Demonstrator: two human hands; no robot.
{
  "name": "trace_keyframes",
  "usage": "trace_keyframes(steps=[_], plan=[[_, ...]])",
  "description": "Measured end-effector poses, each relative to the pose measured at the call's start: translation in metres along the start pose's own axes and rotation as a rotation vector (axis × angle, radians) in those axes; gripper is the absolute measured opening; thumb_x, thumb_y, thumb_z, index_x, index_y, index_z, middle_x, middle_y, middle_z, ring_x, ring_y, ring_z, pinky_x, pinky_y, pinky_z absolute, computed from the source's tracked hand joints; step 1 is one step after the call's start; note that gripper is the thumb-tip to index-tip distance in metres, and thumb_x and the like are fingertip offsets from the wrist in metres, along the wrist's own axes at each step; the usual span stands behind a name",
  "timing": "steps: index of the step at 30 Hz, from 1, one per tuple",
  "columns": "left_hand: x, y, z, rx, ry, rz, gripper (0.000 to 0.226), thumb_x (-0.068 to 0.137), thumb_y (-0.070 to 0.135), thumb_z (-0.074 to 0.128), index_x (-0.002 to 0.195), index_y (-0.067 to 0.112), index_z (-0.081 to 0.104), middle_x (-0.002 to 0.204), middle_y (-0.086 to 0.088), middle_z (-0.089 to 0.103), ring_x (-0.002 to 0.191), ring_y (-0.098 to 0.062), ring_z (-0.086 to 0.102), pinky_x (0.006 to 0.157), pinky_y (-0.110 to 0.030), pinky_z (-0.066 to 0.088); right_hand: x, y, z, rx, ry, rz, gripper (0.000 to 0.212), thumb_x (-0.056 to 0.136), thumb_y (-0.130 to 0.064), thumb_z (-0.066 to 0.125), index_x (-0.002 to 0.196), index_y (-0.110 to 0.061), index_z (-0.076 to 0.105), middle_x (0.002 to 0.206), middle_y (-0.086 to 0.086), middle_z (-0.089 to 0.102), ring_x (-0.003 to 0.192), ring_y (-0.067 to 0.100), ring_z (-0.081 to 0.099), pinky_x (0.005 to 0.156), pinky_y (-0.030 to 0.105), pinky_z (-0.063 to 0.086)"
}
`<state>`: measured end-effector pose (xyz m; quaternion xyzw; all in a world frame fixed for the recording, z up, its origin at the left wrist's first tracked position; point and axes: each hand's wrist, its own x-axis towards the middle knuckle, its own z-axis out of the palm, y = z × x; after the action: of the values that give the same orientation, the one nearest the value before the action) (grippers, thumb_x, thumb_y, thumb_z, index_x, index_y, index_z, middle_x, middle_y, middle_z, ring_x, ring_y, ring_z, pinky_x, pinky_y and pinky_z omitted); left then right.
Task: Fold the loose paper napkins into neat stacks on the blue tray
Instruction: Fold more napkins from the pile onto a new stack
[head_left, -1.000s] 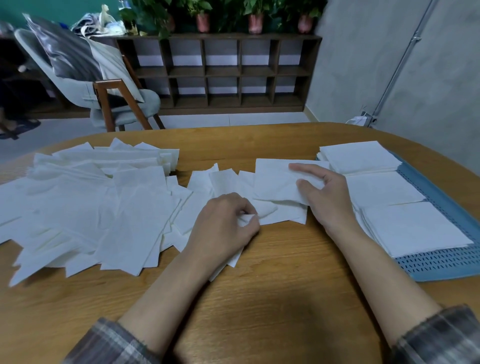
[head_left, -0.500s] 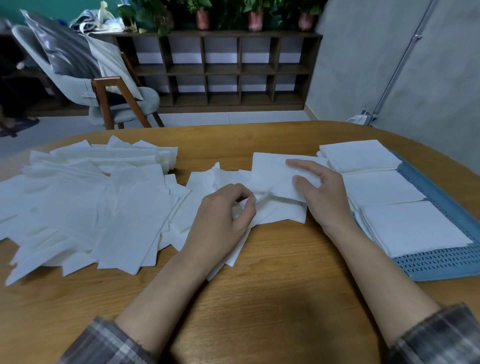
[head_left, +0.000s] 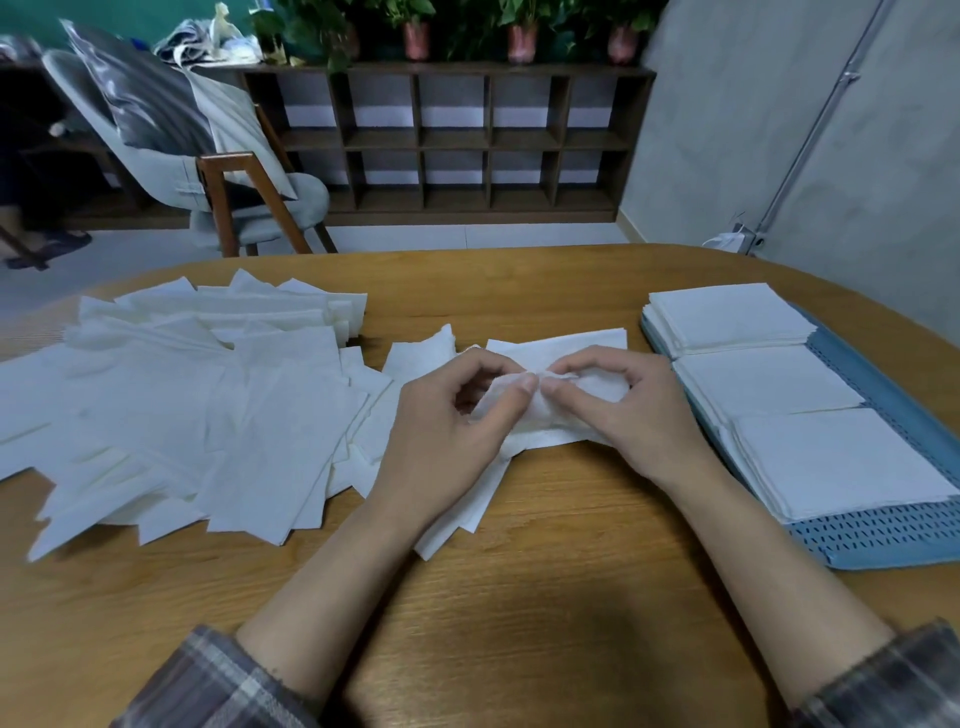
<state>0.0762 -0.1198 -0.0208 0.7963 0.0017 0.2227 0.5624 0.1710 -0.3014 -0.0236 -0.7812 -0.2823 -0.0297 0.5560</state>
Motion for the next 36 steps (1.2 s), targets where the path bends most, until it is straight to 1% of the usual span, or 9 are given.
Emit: trace_keyframes(steps=[3,6,8,10,13,17,24,29,36], plan=[[0.001,-0.003,-0.001,0.061,-0.086,-0.050,0.005,0.095,0.034,0.078,0.098,0.031,0.075,0.090,0.010,0.075,0.088,-0.013,0.070,0.082,-0.038,0.057,0.003,0.000,-0.005,0.106,0.090,0.026,0.010,0.090,-0.013,0.081,0.086,-0.022,0.080,0.089,-0.015,0.078,0.094,0.001,0.070,0.088,0.012,0.048],[0.006,-0.007,-0.005,0.091,-0.002,-0.039,0.017,0.094,0.020,0.078,0.102,0.035,0.073,0.091,0.018,0.074,0.089,-0.005,0.070,0.085,-0.030,0.057,0.006,0.000,-0.009,0.354,0.171,0.154,0.018,0.088,-0.011,0.083,0.077,-0.025,0.080,0.090,-0.011,0.076,0.096,0.008,0.070,0.091,0.023,0.052],[0.009,-0.008,-0.009,0.001,0.048,-0.042,0.025,0.094,0.018,0.079,0.109,0.037,0.072,0.088,0.014,0.073,0.083,-0.006,0.068,0.079,-0.026,0.056,0.007,0.001,-0.011,0.526,0.147,0.236,0.008,0.083,-0.013,0.085,0.084,-0.020,0.081,0.097,-0.001,0.077,0.097,0.017,0.072,0.088,0.030,0.056],[0.010,-0.006,-0.013,-0.072,0.022,-0.045,0.029,0.094,0.019,0.080,0.117,0.033,0.069,0.087,0.007,0.072,0.081,-0.011,0.068,0.073,-0.028,0.054,0.008,0.000,-0.011,0.628,0.066,0.312,0.024,0.079,-0.018,0.086,0.100,-0.011,0.079,0.101,0.006,0.078,0.095,0.020,0.073,0.079,0.027,0.058],[0.012,-0.004,-0.018,-0.063,-0.095,-0.038,0.028,0.090,0.015,0.084,0.112,0.026,0.070,0.087,0.003,0.076,0.092,-0.012,0.074,0.077,-0.022,0.052,0.007,-0.001,-0.009,0.564,-0.071,0.415,0.041,0.079,-0.024,0.088,0.114,-0.006,0.076,0.104,0.007,0.078,0.092,0.018,0.075,0.070,0.025,0.058],[0.012,-0.005,-0.019,-0.022,-0.119,-0.037,0.025,0.088,0.013,0.085,0.108,0.020,0.073,0.089,0.003,0.079,0.093,-0.009,0.075,0.079,-0.018,0.054,0.003,-0.002,-0.003,0.411,-0.105,0.370,0.012,0.091,-0.018,0.077,0.102,-0.014,0.082,0.101,0.007,0.081,0.090,0.016,0.076,0.075,0.026,0.057],[0.015,-0.008,-0.019,-0.055,-0.037,-0.008,0.009,0.092,0.007,0.080,0.095,0.016,0.080,0.097,0.009,0.078,0.100,-0.007,0.072,0.080,-0.015,0.050,0.004,-0.002,-0.009,0.441,-0.031,0.344,0.010,0.094,-0.017,0.077,0.103,-0.019,0.081,0.103,0.002,0.080,0.095,0.016,0.075,0.080,0.033,0.056],[0.013,-0.010,-0.017,0.010,0.017,-0.005,0.014,0.095,0.013,0.077,0.098,0.024,0.084,0.098,0.016,0.079,0.096,-0.006,0.071,0.075,-0.017,0.049,0.001,-0.003,-0.004,0.393,-0.164,0.215,0.040,0.089,-0.025,0.080,0.126,-0.036,0.071,0.110,-0.003,0.075,0.102,0.015,0.070,0.084,0.030,0.056],[0.013,-0.013,-0.016,0.023,0.041,-0.038,0.014,0.095,0.014,0.077,0.098,0.026,0.084,0.097,0.019,0.079,0.095,0.000,0.070,0.073,-0.011,0.045,-0.001,-0.008,-0.005,0.221,-0.152,0.107,0.063,0.094,-0.019,0.078,0.143,-0.049,0.053,0.133,-0.026,0.061,0.110,0.001,0.065,0.085,0.021,0.054]])
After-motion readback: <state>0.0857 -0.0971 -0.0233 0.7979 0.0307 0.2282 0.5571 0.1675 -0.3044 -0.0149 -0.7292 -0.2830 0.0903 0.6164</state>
